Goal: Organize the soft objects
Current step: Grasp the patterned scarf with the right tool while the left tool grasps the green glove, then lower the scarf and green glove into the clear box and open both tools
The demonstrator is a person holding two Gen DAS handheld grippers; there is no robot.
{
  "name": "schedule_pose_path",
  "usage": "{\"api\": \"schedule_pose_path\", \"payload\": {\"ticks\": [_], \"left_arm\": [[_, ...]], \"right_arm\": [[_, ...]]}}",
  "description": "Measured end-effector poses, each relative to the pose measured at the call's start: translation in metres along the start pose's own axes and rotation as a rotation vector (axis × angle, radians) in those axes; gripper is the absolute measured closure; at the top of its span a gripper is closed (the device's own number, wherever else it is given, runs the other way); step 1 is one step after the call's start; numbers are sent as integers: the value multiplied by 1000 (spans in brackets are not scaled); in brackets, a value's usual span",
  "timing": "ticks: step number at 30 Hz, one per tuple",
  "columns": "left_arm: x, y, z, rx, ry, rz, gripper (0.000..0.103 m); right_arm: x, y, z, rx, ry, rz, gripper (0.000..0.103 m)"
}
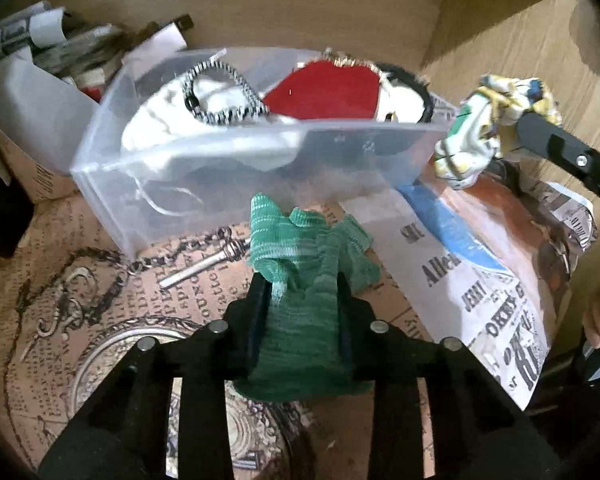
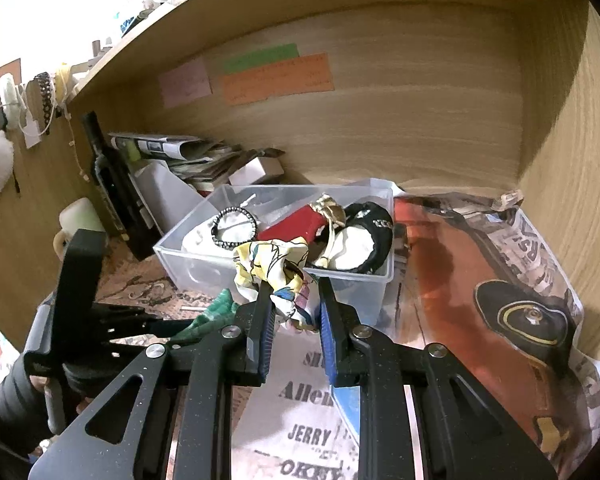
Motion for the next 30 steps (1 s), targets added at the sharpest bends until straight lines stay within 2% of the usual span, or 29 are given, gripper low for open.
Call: {"api": "schedule_pose_path", "payload": {"ticks": [10, 17, 20, 23, 26, 28, 30], "left_arm": [[48, 59, 6, 13, -9, 185, 73], [98, 78, 1, 46, 0, 315, 74], [112, 81, -5, 55, 3, 347, 74], [109, 79, -6, 32, 11, 323, 74], [89, 71, -8, 28, -2, 255, 72], [72, 64, -9, 35, -19, 205, 62], [52, 56, -11, 43, -31, 154, 42]], "right_arm": [[27, -3, -5, 7, 4, 60, 85], [49, -15, -11, 23, 13, 100, 85], [54, -21, -13, 24, 18, 103, 85], [55, -27, -12, 27, 15, 99, 85], [51, -29, -9, 25, 10, 89, 84], [48, -32, -6, 22, 4, 76, 84], [45, -34, -3, 20, -3, 63, 84]]}}
Point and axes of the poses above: each gripper's, at about its wrist camera, not at the fingertips, and y roughly against the way its jaws point, z to its right, x to its top, the point moved 9 cm from there along -y, roughly the way its jaws point, and after that the axes turned 13 degrees about z, right-handed, at the moved point
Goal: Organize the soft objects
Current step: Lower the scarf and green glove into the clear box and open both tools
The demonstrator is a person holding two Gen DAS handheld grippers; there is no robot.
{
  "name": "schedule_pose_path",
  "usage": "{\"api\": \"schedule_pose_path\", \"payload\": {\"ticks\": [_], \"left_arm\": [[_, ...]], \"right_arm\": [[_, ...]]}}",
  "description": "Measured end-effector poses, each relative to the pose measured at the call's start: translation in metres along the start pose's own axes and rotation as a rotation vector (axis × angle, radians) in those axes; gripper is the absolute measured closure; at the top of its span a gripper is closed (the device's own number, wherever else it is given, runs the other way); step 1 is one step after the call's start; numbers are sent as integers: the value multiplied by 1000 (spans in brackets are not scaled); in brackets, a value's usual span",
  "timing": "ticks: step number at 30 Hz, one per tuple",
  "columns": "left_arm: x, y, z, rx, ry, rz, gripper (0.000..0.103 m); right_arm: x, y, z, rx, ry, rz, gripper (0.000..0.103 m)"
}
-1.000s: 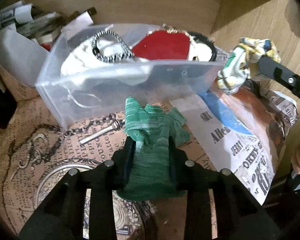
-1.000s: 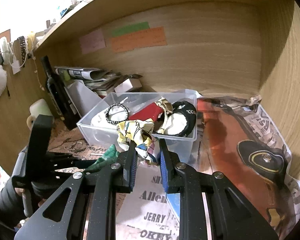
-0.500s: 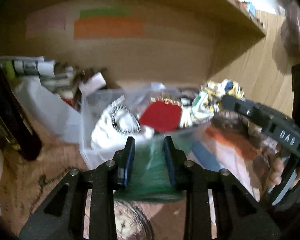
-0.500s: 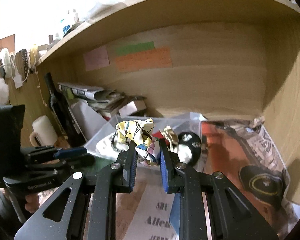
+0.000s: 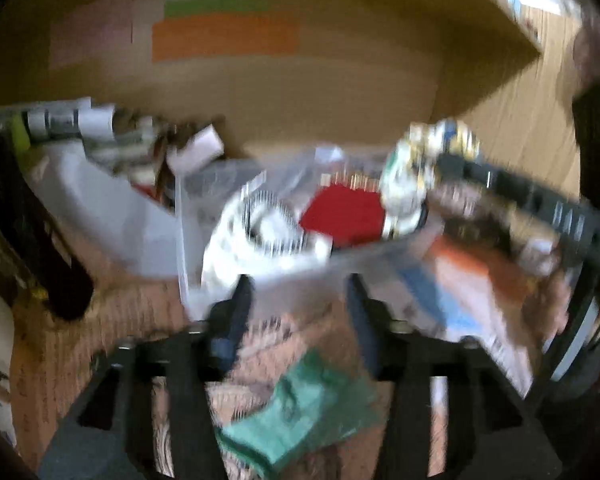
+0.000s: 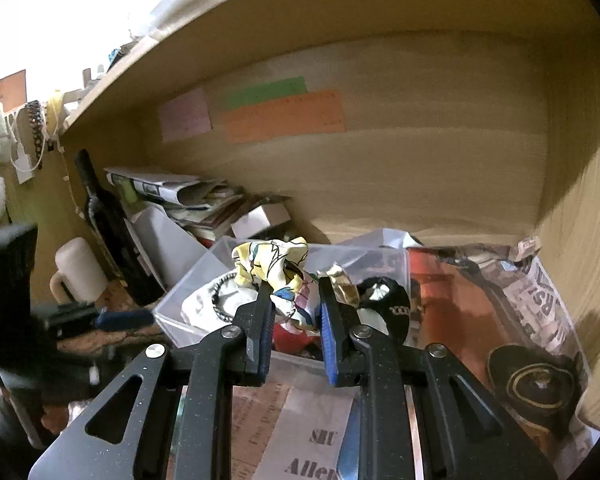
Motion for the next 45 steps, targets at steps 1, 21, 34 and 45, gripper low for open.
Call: {"api": "schedule_pose_path", "payload": {"ticks": [1, 21, 34, 45], "left_arm": [[-9, -2, 0, 0, -1, -20, 39], [-67, -9, 13, -21, 25, -102, 78], [51, 3, -13, 40, 25, 150, 78], [60, -80, -48, 101, 59, 69, 78]], "right_arm": [[0, -1, 1, 0, -3, -3, 84], [5, 3, -2, -8, -1, 4, 84], [20, -44, -5, 1, 40, -3, 84], [4, -95, 0, -11, 52, -92, 84]]}}
Point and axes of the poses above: each gripper's, at about its wrist camera, not at the fingertips, and y roughly against the way its jaws point, z to its right, x to its top, the point moved 9 cm from there along -y, roughly the way its jaws point, and after that the axes turned 13 degrees about z, right-handed, at the moved point
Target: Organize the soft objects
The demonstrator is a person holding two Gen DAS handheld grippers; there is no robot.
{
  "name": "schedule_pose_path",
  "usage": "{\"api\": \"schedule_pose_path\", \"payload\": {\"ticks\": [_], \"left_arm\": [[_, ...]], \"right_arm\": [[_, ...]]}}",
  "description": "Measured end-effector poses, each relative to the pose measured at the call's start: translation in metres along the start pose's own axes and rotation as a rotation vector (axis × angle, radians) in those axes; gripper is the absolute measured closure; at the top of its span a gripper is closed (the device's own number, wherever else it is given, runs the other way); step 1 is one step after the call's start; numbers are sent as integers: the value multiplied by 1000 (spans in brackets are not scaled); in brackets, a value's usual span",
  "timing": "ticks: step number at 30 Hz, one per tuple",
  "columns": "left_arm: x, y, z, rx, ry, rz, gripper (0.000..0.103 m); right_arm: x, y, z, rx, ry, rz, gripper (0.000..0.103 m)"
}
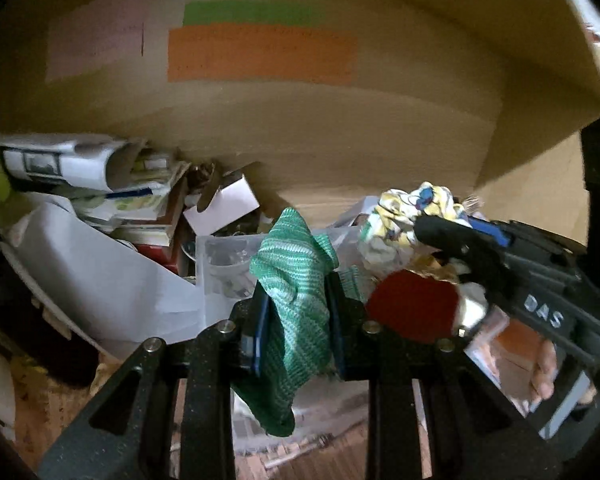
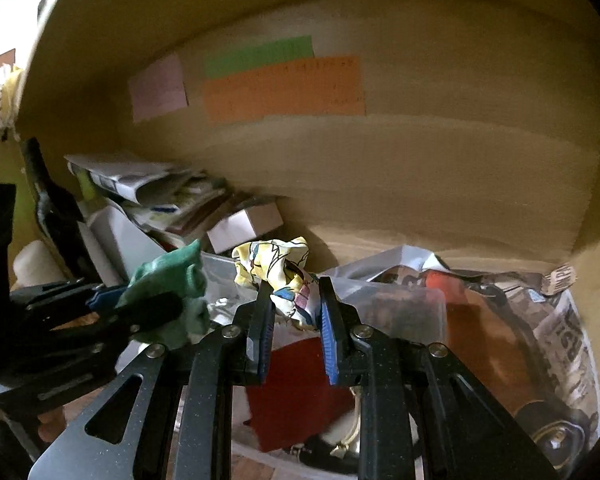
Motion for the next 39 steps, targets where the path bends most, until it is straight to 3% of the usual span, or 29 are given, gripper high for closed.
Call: {"api": "schedule_pose_path", "payload": {"ticks": [8, 15, 18, 25, 34, 37, 39], "left_arm": [[-23, -32, -6, 10, 39, -87, 72], [-25, -30, -5, -5, 44, -93, 51], [-19, -20, -4, -16, 41, -72, 47], [0, 12, 7, -35, 27, 9, 47], [32, 86, 22, -24, -23, 197, 45], [38, 111, 28, -27, -30, 257, 38], [41, 125, 32, -23, -40, 292, 31]], "right_arm": [[-28, -25, -2, -2, 38, -116, 83], [-42, -21, -4, 0, 73, -162, 56], [-35, -10, -3, -6, 83, -136, 51], [-10, 25, -3, -1, 70, -41, 50], [28, 89, -9, 7, 39, 125, 48], [37, 111, -12, 2, 38, 181, 37], [43, 127, -16, 2, 40, 223, 36]]}}
Point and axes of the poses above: each gripper's, at about its wrist camera, not at the fingertips, and y roughly against the way its jaws point, z to its right, x to its top, the point moved 9 cm from there along -y, roughly the way its jaws point, and after that the axes turned 13 degrees about z, right-handed, at the moved point
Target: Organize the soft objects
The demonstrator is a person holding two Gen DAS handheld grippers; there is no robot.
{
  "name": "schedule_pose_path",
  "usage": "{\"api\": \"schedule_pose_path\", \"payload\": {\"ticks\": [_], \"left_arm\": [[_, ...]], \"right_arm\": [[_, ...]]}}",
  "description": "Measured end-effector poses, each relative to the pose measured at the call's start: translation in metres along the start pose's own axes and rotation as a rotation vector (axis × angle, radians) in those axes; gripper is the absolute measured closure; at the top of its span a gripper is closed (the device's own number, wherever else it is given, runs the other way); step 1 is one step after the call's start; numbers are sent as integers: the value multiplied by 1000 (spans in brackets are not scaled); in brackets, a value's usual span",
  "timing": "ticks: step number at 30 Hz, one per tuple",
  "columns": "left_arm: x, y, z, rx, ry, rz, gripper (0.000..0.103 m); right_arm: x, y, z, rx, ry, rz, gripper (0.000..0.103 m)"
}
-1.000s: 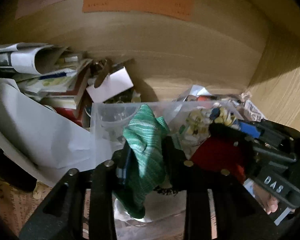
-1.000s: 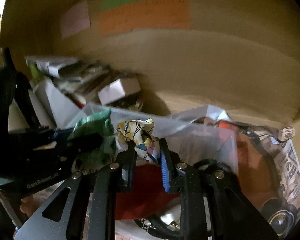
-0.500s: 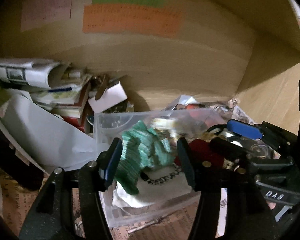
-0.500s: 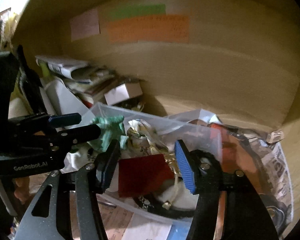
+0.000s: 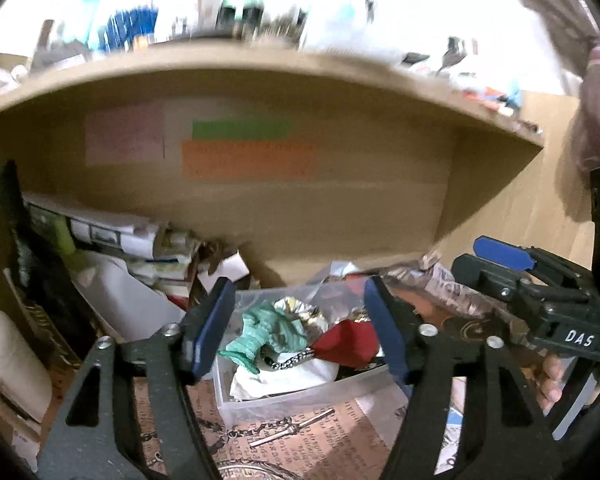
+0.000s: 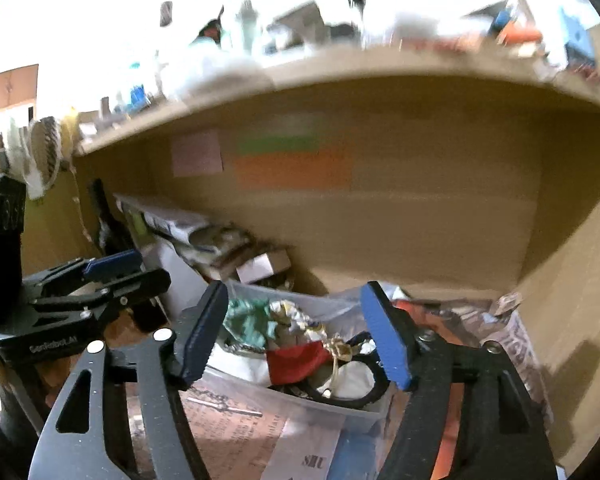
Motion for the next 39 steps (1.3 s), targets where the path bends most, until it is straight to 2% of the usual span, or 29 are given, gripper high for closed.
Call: {"api": "schedule_pose_path", "payload": {"ticks": [2, 3, 10, 18, 39], "left_arm": [[4, 10, 3, 8, -7, 26, 23], [5, 14, 4, 9, -7, 34, 18], [12, 39, 10, 34, -18, 85, 7], [19, 59, 15, 39, -30, 117, 1], [18, 61, 15, 43, -31, 118, 0]], "right_arm": [[5, 9, -3, -1, -1, 26, 31], [9, 15, -4, -6, 2, 43, 26], [17, 42, -10, -29, 22, 128, 3], [17, 53, -13, -31, 16, 142, 2], [12, 50, -23, -21, 17, 129, 1]]}}
Point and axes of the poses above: each gripper's, at about its wrist camera, not at the fingertips, and y roughly against the way its jaws point, z to its right, x to its top, the point moved 9 cm from there along -y, roughly the way its jaws point, and after that the axes turned 13 degrees about z, right-handed, at the moved point
